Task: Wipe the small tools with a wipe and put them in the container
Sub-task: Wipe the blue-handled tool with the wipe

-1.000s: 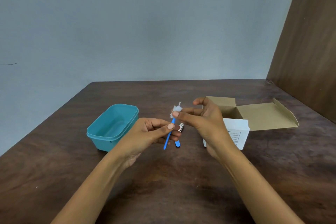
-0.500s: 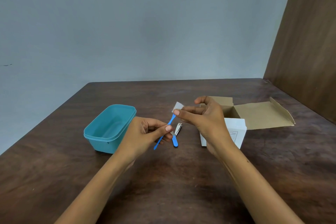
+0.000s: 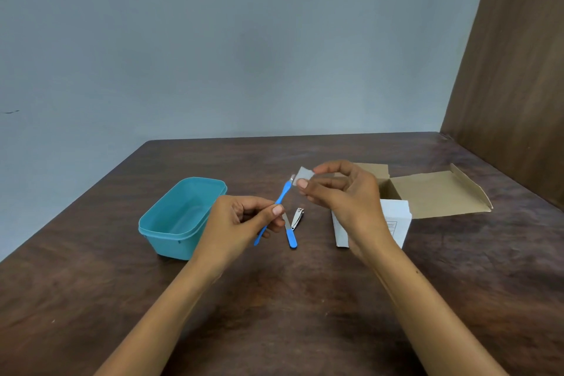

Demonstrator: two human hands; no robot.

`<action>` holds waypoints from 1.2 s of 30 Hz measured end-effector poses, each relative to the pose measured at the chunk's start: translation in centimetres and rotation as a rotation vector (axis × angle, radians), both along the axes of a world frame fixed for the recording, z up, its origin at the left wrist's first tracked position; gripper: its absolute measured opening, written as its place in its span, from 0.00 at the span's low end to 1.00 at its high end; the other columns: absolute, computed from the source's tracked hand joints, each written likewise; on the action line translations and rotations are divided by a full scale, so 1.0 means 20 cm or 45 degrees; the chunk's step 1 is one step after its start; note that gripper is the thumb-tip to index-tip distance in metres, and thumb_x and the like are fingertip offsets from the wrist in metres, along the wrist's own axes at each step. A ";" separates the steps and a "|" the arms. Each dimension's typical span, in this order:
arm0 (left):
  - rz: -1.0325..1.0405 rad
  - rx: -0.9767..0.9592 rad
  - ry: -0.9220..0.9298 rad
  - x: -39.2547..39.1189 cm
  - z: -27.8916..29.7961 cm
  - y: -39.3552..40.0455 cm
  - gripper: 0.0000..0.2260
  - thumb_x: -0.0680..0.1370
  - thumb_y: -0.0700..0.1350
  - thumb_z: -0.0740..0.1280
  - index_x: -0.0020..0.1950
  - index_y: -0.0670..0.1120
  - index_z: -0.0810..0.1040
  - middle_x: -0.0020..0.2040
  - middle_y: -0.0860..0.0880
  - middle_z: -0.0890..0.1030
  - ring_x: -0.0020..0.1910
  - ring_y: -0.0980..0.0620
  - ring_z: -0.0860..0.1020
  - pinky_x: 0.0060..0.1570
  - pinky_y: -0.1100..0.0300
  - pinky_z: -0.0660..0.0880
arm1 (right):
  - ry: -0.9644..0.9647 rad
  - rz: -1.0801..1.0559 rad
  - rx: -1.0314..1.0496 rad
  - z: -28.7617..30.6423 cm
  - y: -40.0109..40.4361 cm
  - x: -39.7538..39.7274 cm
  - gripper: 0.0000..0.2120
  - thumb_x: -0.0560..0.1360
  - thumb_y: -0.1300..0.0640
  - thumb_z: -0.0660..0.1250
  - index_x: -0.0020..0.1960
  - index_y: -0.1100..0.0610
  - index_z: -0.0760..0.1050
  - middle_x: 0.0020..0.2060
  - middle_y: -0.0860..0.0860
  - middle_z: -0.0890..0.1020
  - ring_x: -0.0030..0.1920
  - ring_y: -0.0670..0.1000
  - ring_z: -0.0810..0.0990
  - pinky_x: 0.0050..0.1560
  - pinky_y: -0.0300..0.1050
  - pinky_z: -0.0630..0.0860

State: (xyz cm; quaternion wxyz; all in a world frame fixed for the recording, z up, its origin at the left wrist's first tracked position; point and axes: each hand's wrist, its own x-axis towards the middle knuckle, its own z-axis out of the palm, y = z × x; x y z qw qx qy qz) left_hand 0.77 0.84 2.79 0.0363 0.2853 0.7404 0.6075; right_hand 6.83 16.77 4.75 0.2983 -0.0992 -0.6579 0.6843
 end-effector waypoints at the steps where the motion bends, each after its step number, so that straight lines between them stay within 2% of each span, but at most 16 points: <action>1: 0.030 0.033 0.003 -0.01 0.00 0.00 0.04 0.74 0.40 0.70 0.42 0.45 0.85 0.35 0.46 0.85 0.35 0.53 0.83 0.37 0.64 0.79 | -0.008 0.015 0.064 -0.01 -0.01 0.00 0.11 0.66 0.65 0.76 0.45 0.60 0.77 0.33 0.55 0.85 0.37 0.51 0.85 0.43 0.45 0.82; 5: 0.099 0.090 -0.005 -0.02 0.01 -0.01 0.04 0.74 0.41 0.70 0.43 0.46 0.84 0.34 0.49 0.85 0.35 0.54 0.83 0.37 0.63 0.80 | 0.006 0.069 0.157 -0.03 -0.03 -0.02 0.04 0.69 0.65 0.73 0.42 0.59 0.79 0.34 0.54 0.85 0.37 0.51 0.85 0.39 0.45 0.81; 10: 0.116 0.062 0.000 -0.01 0.01 -0.01 0.03 0.74 0.42 0.70 0.43 0.48 0.84 0.35 0.50 0.85 0.36 0.55 0.83 0.36 0.67 0.79 | -0.005 0.163 0.211 -0.03 -0.05 -0.02 0.07 0.72 0.66 0.70 0.48 0.58 0.78 0.36 0.55 0.84 0.39 0.52 0.85 0.40 0.45 0.82; 13: 0.120 0.054 0.009 -0.01 0.01 -0.01 0.03 0.73 0.43 0.70 0.43 0.48 0.84 0.35 0.51 0.85 0.36 0.55 0.83 0.35 0.67 0.78 | 0.000 0.181 0.232 -0.03 -0.05 -0.02 0.06 0.73 0.67 0.68 0.47 0.59 0.80 0.37 0.56 0.84 0.38 0.52 0.85 0.40 0.43 0.81; 18: 0.129 0.071 0.023 -0.01 0.02 -0.01 0.04 0.73 0.43 0.70 0.41 0.51 0.83 0.35 0.51 0.85 0.36 0.56 0.83 0.36 0.68 0.79 | -0.018 0.147 0.186 -0.03 -0.05 -0.02 0.06 0.71 0.67 0.70 0.41 0.58 0.81 0.36 0.54 0.85 0.38 0.50 0.85 0.40 0.39 0.79; 22: 0.100 0.042 0.092 -0.01 0.01 -0.01 0.04 0.73 0.42 0.70 0.42 0.51 0.84 0.35 0.50 0.85 0.36 0.54 0.84 0.38 0.65 0.80 | -0.031 0.192 0.120 -0.03 -0.05 -0.01 0.03 0.69 0.65 0.73 0.42 0.59 0.84 0.38 0.52 0.86 0.40 0.47 0.84 0.39 0.35 0.77; 25: 0.074 -0.014 0.142 -0.02 -0.01 -0.01 0.04 0.74 0.41 0.71 0.43 0.48 0.85 0.34 0.49 0.85 0.35 0.54 0.84 0.37 0.64 0.79 | -0.020 0.271 0.101 -0.02 -0.04 -0.01 0.04 0.68 0.65 0.73 0.43 0.63 0.83 0.40 0.54 0.86 0.42 0.49 0.85 0.42 0.38 0.79; 28: 0.063 -0.043 0.181 -0.03 -0.02 -0.01 0.03 0.73 0.42 0.71 0.44 0.47 0.85 0.35 0.49 0.85 0.36 0.53 0.84 0.38 0.63 0.80 | -0.031 0.270 0.139 -0.02 -0.04 0.00 0.04 0.67 0.66 0.74 0.41 0.61 0.81 0.39 0.55 0.86 0.41 0.49 0.85 0.42 0.39 0.80; 33: 0.035 -0.070 0.194 -0.02 -0.02 -0.01 0.03 0.73 0.43 0.71 0.44 0.49 0.85 0.35 0.49 0.85 0.36 0.53 0.83 0.39 0.61 0.81 | -0.029 0.162 0.095 -0.03 -0.03 -0.01 0.16 0.63 0.66 0.77 0.42 0.58 0.72 0.37 0.56 0.86 0.41 0.53 0.85 0.47 0.50 0.80; 36: 0.017 -0.050 0.158 -0.02 -0.02 0.00 0.03 0.73 0.42 0.71 0.43 0.47 0.85 0.34 0.48 0.85 0.35 0.51 0.83 0.39 0.60 0.81 | 0.027 0.091 0.051 -0.02 -0.02 -0.01 0.19 0.62 0.65 0.78 0.43 0.58 0.69 0.37 0.54 0.86 0.41 0.53 0.85 0.48 0.51 0.80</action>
